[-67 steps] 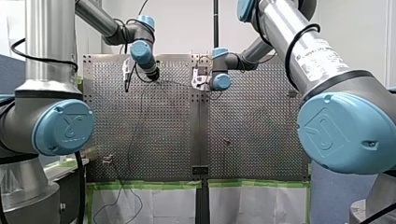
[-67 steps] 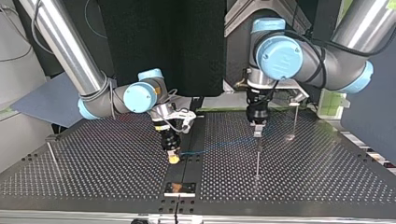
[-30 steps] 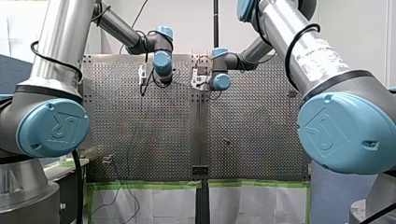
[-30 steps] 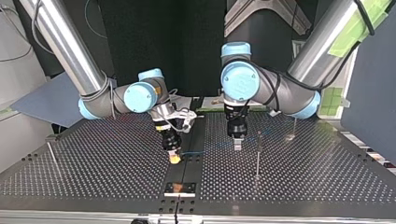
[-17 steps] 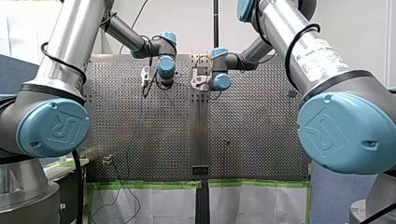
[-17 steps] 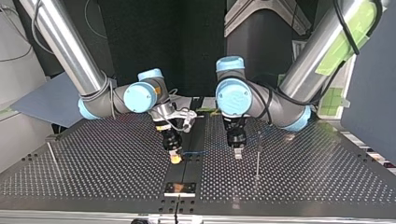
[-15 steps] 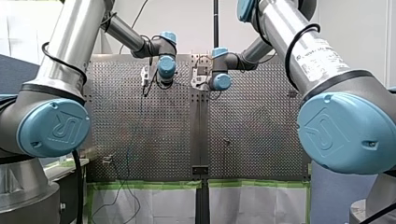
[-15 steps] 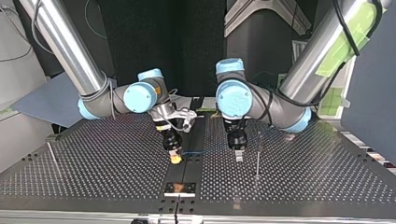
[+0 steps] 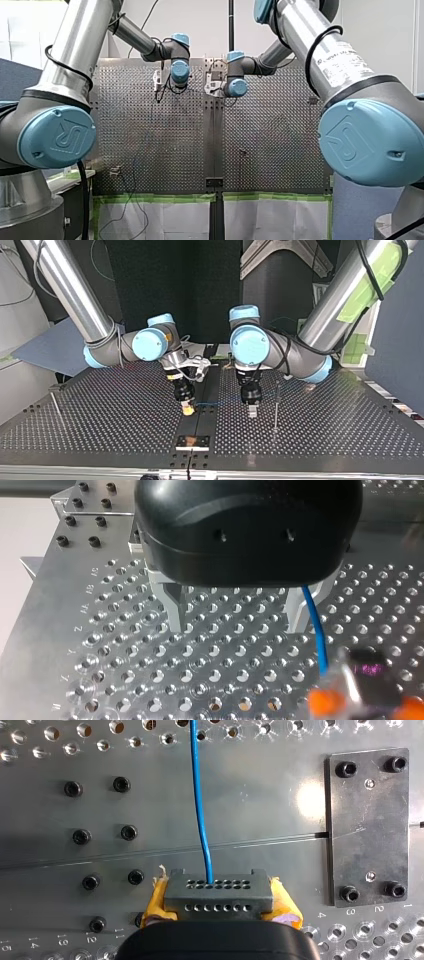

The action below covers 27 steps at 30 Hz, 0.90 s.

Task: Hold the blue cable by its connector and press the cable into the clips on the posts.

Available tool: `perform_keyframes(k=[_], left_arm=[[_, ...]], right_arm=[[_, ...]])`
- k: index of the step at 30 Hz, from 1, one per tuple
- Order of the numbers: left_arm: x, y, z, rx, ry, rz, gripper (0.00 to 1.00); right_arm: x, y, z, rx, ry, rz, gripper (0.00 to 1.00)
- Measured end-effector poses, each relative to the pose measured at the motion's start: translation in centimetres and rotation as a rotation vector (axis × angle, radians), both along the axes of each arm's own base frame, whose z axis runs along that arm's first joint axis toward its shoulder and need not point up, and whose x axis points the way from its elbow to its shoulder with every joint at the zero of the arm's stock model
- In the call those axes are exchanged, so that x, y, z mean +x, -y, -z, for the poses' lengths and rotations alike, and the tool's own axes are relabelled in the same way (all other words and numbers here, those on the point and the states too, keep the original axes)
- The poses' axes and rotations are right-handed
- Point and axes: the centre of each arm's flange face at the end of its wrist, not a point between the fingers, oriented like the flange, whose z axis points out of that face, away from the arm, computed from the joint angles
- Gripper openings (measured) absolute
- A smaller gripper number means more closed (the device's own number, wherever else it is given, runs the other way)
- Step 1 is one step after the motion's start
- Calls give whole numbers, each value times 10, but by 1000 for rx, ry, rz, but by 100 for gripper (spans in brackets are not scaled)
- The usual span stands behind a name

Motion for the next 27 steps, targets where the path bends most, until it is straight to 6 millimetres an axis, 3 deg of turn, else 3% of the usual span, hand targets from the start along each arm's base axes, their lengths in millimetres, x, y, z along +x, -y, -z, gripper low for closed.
perform_keyframes(k=[1,2,3,4,6,7,9,11,27], left_arm=[[0,0,0,0,0,0,84],[0,1,0,0,1,0,61],[-1,1,0,0,1,-2,49],[-1,1,0,0,2,-4,49],[-1,1,0,0,3,-8,25],[-1,1,0,0,3,-9,25],[-1,1,0,1,2,-10,4],[-2,1,0,1,2,-10,0],[-9,12,1,-24,-1,10,0]], right_arm=[[0,0,0,0,0,0,0],[0,0,0,0,1,0,0],[0,0,0,1,1,0,0],[0,0,0,1,1,0,0],[0,0,0,1,1,0,0],[0,0,0,1,1,0,0],[0,0,0,1,1,0,0],[0,0,0,1,1,0,0],[0,-2,3,13,-7,-2,0]])
